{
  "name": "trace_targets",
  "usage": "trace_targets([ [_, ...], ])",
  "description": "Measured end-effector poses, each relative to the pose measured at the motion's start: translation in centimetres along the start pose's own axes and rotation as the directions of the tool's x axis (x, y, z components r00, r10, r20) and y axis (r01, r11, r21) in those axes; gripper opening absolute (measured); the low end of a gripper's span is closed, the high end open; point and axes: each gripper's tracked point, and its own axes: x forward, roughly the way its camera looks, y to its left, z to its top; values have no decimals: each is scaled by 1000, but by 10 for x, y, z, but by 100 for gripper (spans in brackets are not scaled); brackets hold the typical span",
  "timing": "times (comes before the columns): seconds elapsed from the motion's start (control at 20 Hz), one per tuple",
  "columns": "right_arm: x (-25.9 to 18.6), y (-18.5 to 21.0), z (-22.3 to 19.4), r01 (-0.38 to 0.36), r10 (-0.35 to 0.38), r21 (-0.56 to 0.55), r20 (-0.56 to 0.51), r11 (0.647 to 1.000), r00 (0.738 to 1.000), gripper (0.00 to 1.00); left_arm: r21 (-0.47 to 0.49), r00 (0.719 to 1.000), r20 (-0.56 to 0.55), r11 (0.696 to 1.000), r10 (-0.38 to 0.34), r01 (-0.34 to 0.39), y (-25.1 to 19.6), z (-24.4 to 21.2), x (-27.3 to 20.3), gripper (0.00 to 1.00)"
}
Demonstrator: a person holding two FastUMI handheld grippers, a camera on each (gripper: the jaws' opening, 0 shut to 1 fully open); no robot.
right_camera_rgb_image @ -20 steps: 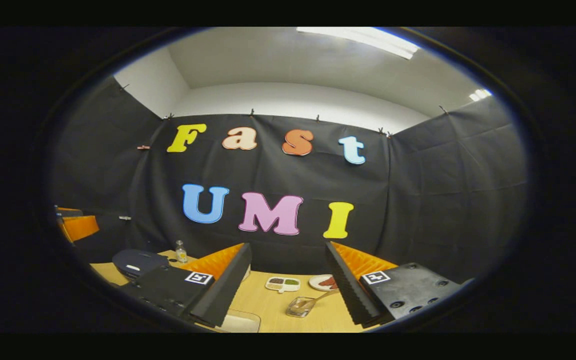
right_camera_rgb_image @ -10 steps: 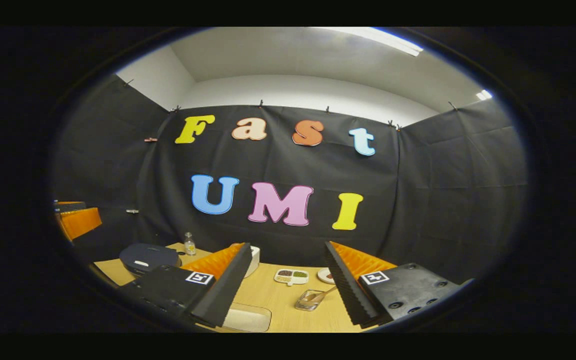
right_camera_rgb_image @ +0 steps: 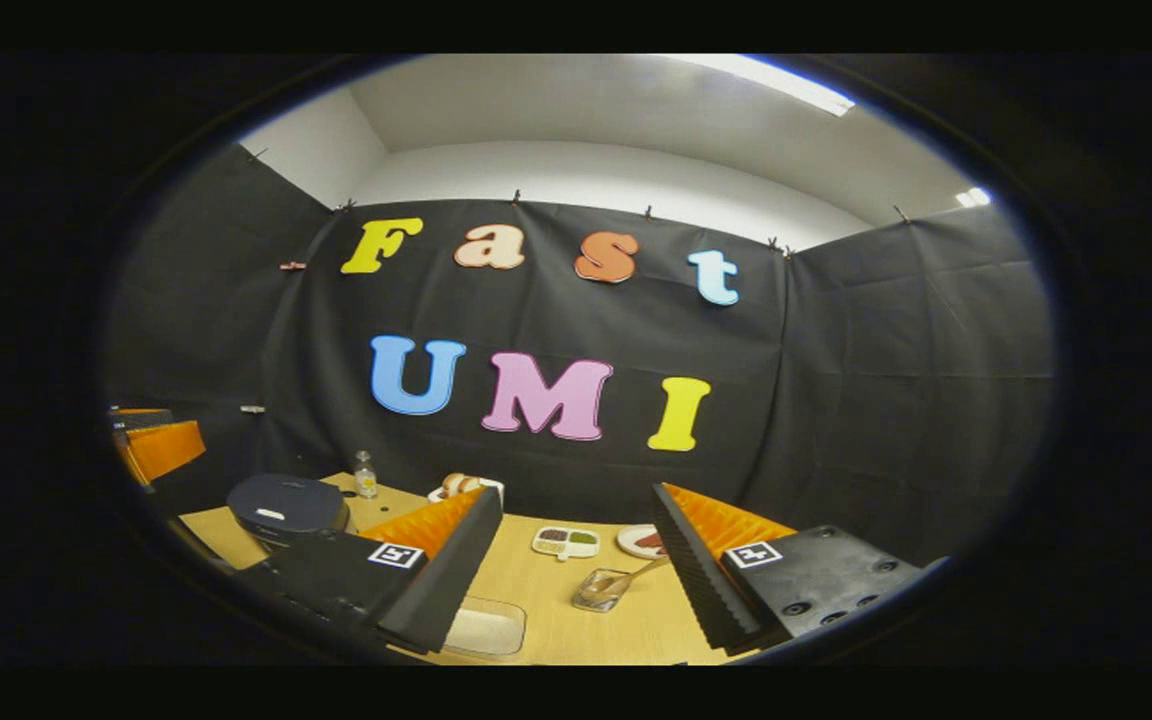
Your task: Close the left gripper, press the button to open the rice cooker; take a wooden spoon from the chopstick holder with the right hand, scoop a spoonful of rice and pour it into the rice cooker, then put the wooden spoon back into the chopstick holder.
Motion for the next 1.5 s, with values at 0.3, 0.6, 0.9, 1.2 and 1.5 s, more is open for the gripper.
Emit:
trace_targets([
  [0.3,13,-13,-13,-23,23,9,-25,1000,999,93,1,998,-34,999,47,-47,4,-13,13,92],
  [0.6,40,-13,-29,-108,110,33,-51,994,993,93,-8,980,-86,984,179,-180,24,-32,31,91],
  [0.9,56,-14,-41,-211,214,65,-43,975,976,93,32,936,-136,946,324,-322,28,-48,33,89],
  [1.2,54,-15,-52,-247,253,86,-65,965,965,93,42,929,-171,944,328,-326,10,-66,33,88],
  [1.5,48,4,-46,-219,224,66,-82,973,971,94,-1,920,-225,944,320,-329,48,-84,52,88],
])
